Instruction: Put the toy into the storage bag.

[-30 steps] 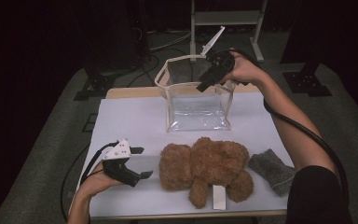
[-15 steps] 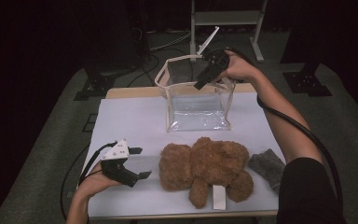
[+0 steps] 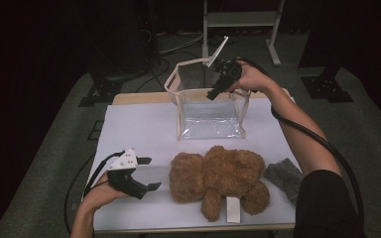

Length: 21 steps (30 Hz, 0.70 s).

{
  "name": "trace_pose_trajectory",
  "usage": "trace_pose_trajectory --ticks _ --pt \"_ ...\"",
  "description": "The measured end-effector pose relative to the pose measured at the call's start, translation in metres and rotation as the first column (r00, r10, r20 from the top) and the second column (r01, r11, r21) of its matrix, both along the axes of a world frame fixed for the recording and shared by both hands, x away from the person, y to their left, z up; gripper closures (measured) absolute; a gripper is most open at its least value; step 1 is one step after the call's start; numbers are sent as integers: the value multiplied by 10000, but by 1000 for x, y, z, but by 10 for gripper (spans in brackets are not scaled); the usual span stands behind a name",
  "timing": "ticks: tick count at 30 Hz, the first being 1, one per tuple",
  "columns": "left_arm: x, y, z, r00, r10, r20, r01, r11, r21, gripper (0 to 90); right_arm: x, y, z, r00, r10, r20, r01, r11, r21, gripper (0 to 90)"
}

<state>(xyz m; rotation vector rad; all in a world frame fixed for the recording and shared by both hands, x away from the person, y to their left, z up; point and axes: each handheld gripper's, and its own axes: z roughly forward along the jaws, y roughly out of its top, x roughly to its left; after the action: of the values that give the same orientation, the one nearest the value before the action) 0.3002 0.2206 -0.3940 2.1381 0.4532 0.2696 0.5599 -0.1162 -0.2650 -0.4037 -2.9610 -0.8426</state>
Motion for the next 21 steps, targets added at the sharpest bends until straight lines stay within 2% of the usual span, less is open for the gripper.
trace_pose_trajectory --ticks 4,7,21 --pt "0 -1 -1 10000 -36 -17 36 10000 -32 98 -5 0 0 10000 52 42 -52 10000 -27 811" --pt "0 -1 -1 10000 -54 -15 54 10000 -20 98 -9 0 0 9999 118 86 -117 9999 -99 852" --pt "-1 -2 -1 9999 -104 -86 103 9999 -125 98 -39 1 -1 9987 495 131 -493 9987 -152 866"
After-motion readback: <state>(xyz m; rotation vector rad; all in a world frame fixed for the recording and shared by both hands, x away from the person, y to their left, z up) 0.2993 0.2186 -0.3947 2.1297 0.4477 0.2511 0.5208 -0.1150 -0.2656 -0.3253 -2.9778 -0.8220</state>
